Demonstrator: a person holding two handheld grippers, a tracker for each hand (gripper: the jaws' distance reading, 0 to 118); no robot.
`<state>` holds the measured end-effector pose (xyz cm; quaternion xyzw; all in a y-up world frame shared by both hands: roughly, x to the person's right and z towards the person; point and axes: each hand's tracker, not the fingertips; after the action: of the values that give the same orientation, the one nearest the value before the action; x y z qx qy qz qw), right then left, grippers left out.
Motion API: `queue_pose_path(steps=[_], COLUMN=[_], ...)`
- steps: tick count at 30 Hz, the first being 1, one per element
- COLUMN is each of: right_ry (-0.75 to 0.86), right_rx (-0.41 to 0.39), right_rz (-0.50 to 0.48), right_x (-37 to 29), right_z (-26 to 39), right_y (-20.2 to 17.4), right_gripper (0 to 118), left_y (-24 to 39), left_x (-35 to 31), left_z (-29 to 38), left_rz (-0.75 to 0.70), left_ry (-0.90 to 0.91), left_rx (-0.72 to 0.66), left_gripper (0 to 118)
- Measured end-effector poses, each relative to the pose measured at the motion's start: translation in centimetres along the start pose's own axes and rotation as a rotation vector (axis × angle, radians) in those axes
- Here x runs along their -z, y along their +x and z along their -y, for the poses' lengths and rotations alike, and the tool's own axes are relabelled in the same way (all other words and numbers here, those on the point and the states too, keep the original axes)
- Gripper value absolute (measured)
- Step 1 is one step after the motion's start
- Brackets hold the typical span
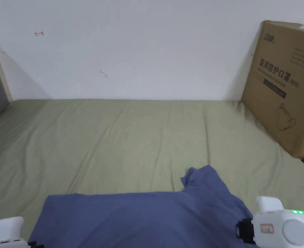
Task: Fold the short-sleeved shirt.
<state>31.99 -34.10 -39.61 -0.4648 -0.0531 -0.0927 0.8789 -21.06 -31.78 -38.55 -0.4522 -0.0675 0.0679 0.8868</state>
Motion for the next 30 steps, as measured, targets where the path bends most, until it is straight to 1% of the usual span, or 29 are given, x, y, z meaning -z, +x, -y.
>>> queue_pose_path(steps=[1, 2, 5, 6, 8, 10, 11, 13, 14, 15, 16, 17, 18, 19, 20, 21, 22, 23, 24, 30], right_ry=[0.011, -0.003, -0.012, -0.035, -0.077, -0.101, -0.141, -0.185, -0.199, -0.205, -0.176, -0.18, -0.185, -0.181, -0.163, -0.152, -0.139, -0.153, -0.146, -0.097], right_rx=[-0.021, -0.042, -0.043, -0.027, -0.005, -0.003, -0.007, -0.035, -0.038, -0.046, -0.062, -0.059, -0.071, -0.087, -0.095, -0.094, -0.097, -0.024, -0.018, -0.043], right_rz=[0.017, 0.027, 0.049, 0.068, 0.076, 0.079, 0.086, 0.071, 0.075, 0.078, 0.099, 0.088, 0.084, 0.085, 0.097, 0.097, 0.1, 0.053, 0.051, 0.037], right_x=[1.4, 3.0, 7.2, 8.6, 11.7, 13.8, 14.9, 16.5, 16.9, 17.0, 16.6, 16.2, 15.9, 15.5, 15.0, 14.8, 14.2, 13.7, 13.4, 10.5], right_z=[-2.2, -4.2, -9.9, -10.8, -12.7, -12.7, -12.6, -11.9, -11.2, -10.8, -10.6, -11.0, -11.4, -11.6, -11.8, -12.0, -12.1, -12.1, -12.1, -12.6], right_y=[0.4, 0.6, 2.2, 2.3, 3.3, 3.4, 3.4, 3.4, 2.8, 2.5, 2.3, 2.2, 2.2, 2.2, 2.2, 2.6, 2.6, 2.4, 2.4, 1.4], right_gripper=[83, 104, 104, 104, 102, 101, 99, 91, 90, 86, 81, 68, 36, 36, 24, 2, 0, 0, 0, 0], left_y=[0.1, 0.2, 0.2, 0.2, 0.5, 0.4, 0.3, 0.1, 0.0, -0.2, -0.3, -0.3, -0.3, -0.4, -0.5, -0.5, -0.6, -0.7, -1.0, -2.9], left_x=[0.3, 0.6, 1.8, 2.3, 3.2, 4.0, 4.4, 5.1, 5.4, 5.6, 5.7, 5.8, 5.9, 5.9, 5.9, 6.0, 6.0, 6.0, 6.0, 7.0], left_z=[-0.8, -1.6, -3.2, -3.6, -4.2, -4.5, -4.6, -4.6, -4.6, -4.5, -4.4, -4.3, -4.1, -4.0, -4.0, -3.9, -3.9, -3.9, -4.0, -6.2], left_rz=[-0.007, -0.009, -0.007, -0.013, -0.029, -0.037, -0.044, -0.048, -0.053, -0.053, -0.054, -0.058, -0.058, -0.056, -0.056, -0.056, -0.057, -0.06, -0.06, -0.068], left_ry=[0.007, 0.019, 0.025, 0.019, 0.004, -0.005, -0.015, -0.026, -0.043, -0.045, -0.047, -0.054, -0.056, -0.058, -0.063, -0.065, -0.066, -0.068, -0.066, -0.045], left_rx=[0.006, 0.012, 0.002, 0.002, 0.017, 0.02, 0.02, 0.008, 0.0, -0.002, 0.0, -0.001, 0.0, 0.001, 0.0, -0.001, -0.002, -0.008, -0.014, -0.054], left_gripper=[0, 0, 0, 0, 0, 0, 0, 0, 0, 0, 0, 0, 0, 0, 0, 0, 0, 0, 0, 0])
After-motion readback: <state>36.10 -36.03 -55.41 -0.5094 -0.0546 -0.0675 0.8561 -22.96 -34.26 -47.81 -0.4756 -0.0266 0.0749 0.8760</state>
